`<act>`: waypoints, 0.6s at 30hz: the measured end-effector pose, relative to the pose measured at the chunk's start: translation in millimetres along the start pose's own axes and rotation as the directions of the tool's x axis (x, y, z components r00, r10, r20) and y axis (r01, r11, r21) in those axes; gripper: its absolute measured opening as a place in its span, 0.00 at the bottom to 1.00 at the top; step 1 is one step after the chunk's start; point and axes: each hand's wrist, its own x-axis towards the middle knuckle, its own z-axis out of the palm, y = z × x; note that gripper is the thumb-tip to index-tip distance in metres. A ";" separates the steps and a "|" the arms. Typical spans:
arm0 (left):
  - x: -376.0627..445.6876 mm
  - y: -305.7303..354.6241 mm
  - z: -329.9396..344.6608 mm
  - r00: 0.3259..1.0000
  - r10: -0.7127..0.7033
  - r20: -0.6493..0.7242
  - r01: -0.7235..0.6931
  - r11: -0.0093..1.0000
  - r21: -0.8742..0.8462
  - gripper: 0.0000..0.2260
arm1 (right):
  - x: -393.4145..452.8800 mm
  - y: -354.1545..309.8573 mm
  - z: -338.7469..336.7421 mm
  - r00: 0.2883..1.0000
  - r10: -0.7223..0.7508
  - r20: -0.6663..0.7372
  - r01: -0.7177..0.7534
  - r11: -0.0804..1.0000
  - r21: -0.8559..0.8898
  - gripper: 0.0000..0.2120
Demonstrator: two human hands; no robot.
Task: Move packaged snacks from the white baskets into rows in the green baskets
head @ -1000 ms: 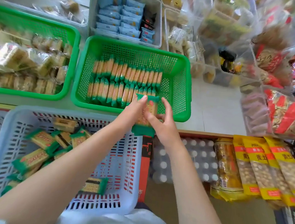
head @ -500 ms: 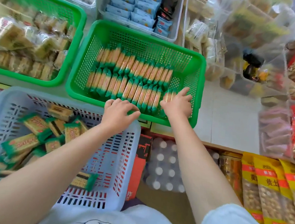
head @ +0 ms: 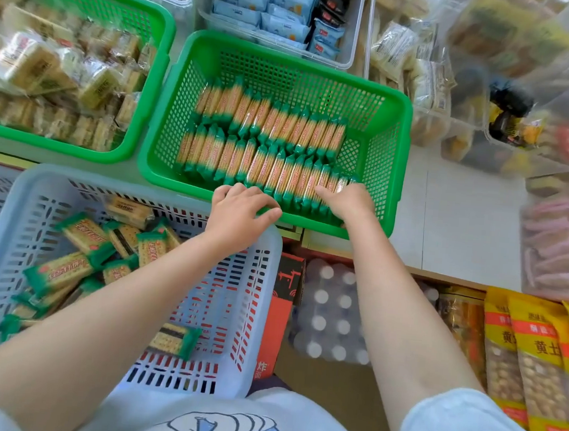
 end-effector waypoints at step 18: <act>-117.6 -112.8 -40.6 0.948 -0.311 0.063 0.298 0.808 -0.509 0.09 | -213.1 -18.5 96.0 0.927 -0.376 -0.013 0.343 0.831 0.437 0.09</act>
